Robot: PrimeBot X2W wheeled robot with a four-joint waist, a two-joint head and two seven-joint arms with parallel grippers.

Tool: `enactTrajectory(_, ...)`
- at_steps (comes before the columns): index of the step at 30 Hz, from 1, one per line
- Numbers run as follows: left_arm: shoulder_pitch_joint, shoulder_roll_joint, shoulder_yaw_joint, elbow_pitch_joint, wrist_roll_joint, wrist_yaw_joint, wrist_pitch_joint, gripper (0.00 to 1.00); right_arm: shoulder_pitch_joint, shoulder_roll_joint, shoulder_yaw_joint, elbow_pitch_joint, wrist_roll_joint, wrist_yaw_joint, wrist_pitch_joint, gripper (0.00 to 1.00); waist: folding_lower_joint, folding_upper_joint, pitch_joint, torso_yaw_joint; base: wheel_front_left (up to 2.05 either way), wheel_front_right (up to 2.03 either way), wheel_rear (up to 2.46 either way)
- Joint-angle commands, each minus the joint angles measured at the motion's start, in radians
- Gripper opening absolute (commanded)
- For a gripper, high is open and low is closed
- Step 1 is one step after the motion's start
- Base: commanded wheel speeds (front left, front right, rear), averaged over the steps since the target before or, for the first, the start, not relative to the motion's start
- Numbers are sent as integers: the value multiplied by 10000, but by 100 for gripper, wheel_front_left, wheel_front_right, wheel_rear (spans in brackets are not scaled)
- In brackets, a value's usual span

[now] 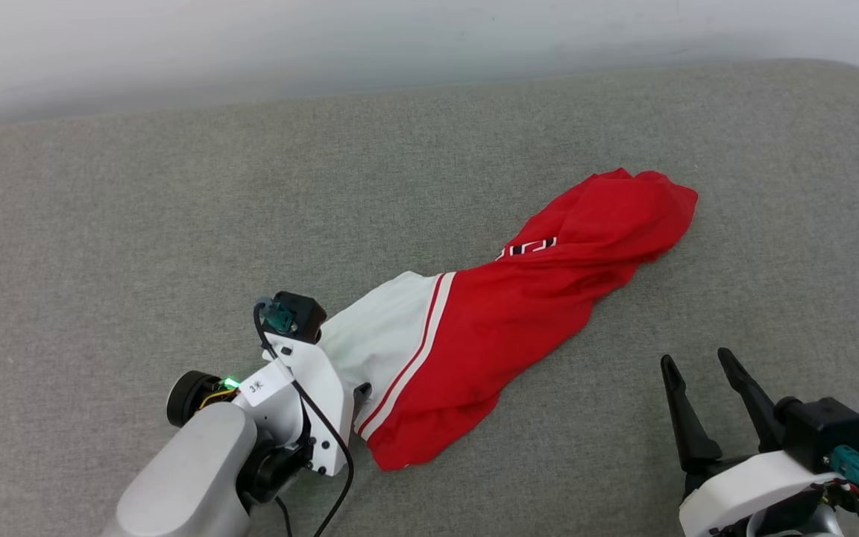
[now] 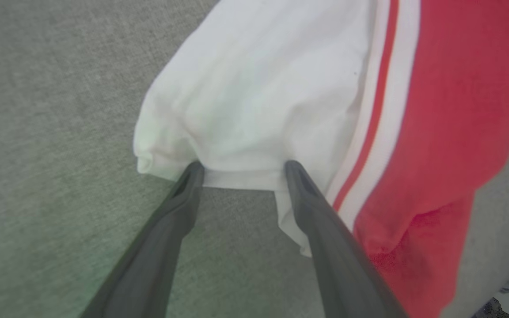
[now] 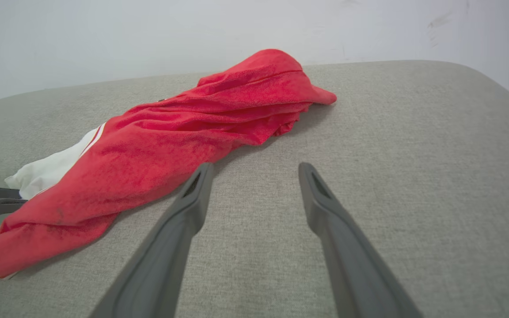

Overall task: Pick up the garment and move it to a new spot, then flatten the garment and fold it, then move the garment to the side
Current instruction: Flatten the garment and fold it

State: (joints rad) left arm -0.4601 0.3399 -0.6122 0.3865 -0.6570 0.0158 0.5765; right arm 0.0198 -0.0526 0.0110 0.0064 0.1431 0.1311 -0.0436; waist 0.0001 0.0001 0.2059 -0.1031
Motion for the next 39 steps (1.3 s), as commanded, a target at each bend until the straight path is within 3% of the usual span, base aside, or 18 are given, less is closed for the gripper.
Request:
enactTrajectory(1,554,-76,-413,558,-151,-138,595,0,-189,35,29,78,84,-7,-46,100,-1,-1,-17,-24,0,0,0)
enactTrajectory(3,479,-53,-474,663,-112,-230,595,0,-225,36,50,141,177,-7,-76,100,-1,-1,-51,-63,0,0,0)
enactTrajectory(10,16,-151,-66,-57,131,-335,-1037,0,-74,36,-108,331,378,-5,-161,100,-1,-1,-279,-87,0,0,0)
enactTrajectory(15,-68,103,388,-734,546,218,-2259,0,-43,37,-212,385,438,-5,-134,100,-1,-1,-424,17,0,0,0)
enactTrajectory(28,438,1023,2354,-777,252,1676,-3864,0,-32,32,-260,343,488,-5,78,100,-1,-1,-358,242,0,0,0)
enactTrajectory(35,907,1070,2929,97,-184,1950,-4242,0,-82,32,-317,275,444,-5,136,100,-1,-1,-148,360,0,0,0)
enactTrajectory(39,1191,905,2929,474,-399,1799,-4348,0,-118,32,-358,205,363,-5,163,100,-1,-1,-101,434,0,0,0)
